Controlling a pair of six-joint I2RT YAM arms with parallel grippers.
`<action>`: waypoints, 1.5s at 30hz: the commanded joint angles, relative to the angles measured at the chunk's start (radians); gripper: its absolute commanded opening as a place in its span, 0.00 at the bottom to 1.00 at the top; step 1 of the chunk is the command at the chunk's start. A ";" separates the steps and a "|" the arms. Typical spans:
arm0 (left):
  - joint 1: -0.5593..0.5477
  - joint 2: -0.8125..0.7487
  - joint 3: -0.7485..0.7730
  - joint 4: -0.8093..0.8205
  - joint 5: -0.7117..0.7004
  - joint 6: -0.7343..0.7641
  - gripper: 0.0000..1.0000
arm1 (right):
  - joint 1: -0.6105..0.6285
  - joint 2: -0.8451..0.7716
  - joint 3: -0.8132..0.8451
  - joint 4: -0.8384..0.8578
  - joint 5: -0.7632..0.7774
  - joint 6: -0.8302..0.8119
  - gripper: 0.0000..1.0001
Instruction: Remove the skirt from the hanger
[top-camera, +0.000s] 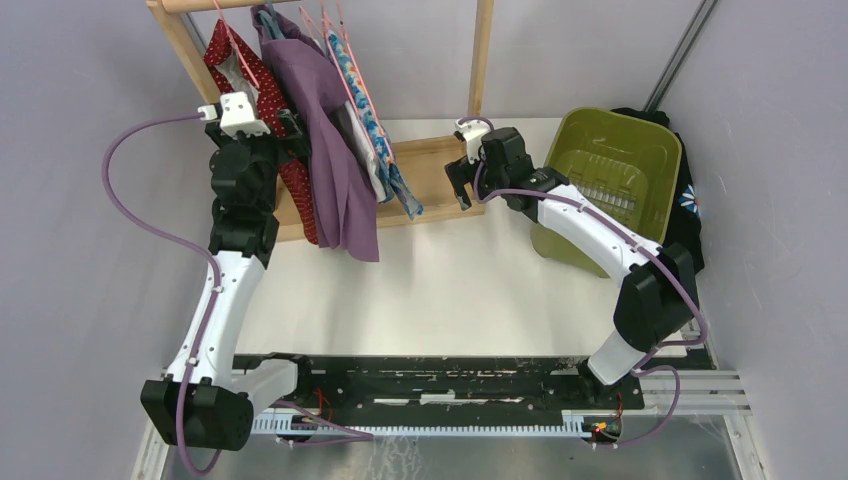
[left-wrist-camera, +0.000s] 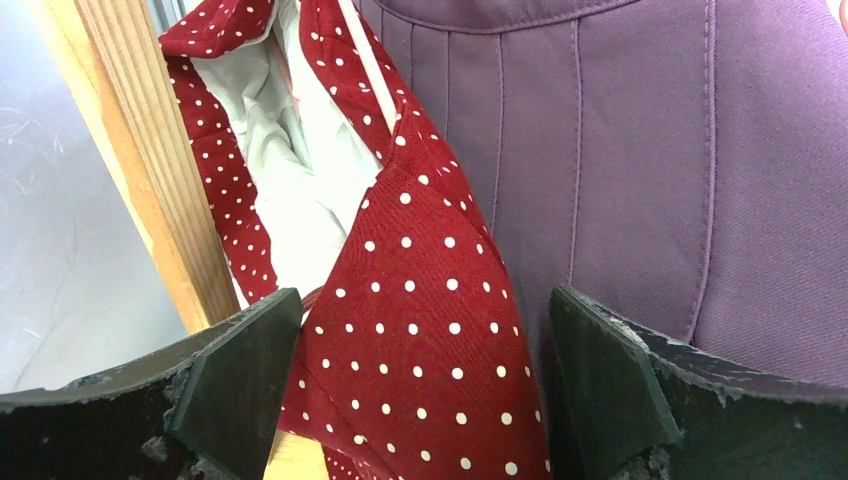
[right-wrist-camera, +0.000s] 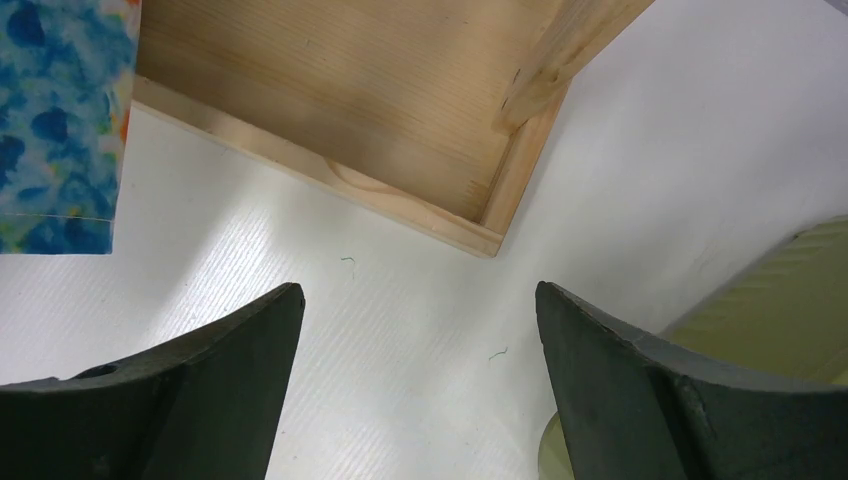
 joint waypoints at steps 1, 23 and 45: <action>0.000 -0.008 0.004 0.053 -0.021 -0.060 1.00 | 0.006 -0.009 0.040 0.014 -0.002 0.006 0.92; 0.002 0.042 0.237 -0.066 -0.146 -0.017 0.99 | 0.006 -0.007 0.025 0.023 -0.004 0.009 0.92; 0.002 0.345 0.702 -0.321 -0.347 -0.004 0.93 | 0.005 -0.006 0.014 0.028 0.033 -0.008 0.92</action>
